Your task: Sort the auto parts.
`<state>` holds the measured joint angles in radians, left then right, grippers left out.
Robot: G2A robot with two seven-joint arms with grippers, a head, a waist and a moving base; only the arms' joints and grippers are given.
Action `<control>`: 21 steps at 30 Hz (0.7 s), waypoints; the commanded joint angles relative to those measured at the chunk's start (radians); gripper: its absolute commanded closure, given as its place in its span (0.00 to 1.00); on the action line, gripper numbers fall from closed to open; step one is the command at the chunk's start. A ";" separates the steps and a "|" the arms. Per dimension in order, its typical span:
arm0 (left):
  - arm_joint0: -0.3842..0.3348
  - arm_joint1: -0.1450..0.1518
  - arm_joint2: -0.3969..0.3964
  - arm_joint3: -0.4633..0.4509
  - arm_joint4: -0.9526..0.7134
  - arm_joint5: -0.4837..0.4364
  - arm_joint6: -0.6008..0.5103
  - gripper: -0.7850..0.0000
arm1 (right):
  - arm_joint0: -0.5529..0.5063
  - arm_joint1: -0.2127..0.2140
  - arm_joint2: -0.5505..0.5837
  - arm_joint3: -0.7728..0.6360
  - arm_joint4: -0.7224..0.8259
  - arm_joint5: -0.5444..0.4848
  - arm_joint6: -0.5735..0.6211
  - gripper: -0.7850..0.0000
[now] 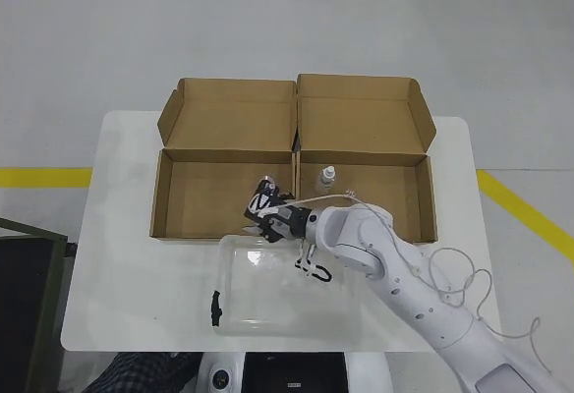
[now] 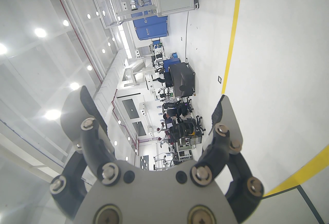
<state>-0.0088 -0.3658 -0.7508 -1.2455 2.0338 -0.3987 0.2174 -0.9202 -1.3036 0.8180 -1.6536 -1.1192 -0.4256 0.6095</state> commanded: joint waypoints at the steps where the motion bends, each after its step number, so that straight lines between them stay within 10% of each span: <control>1: 0.000 0.000 0.000 0.000 0.000 0.000 0.000 0.00 | -0.018 0.005 0.014 -0.027 -0.006 -0.007 -0.012 0.23; 21: 0.000 0.000 0.000 0.000 0.000 0.000 0.000 0.00 | -0.433 0.093 0.352 -0.327 -0.183 -0.054 -0.375 0.00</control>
<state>-0.0088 -0.3658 -0.7508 -1.2455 2.0338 -0.3987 0.2174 -1.3276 -1.2140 1.1517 -1.9721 -1.2940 -0.4806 0.2566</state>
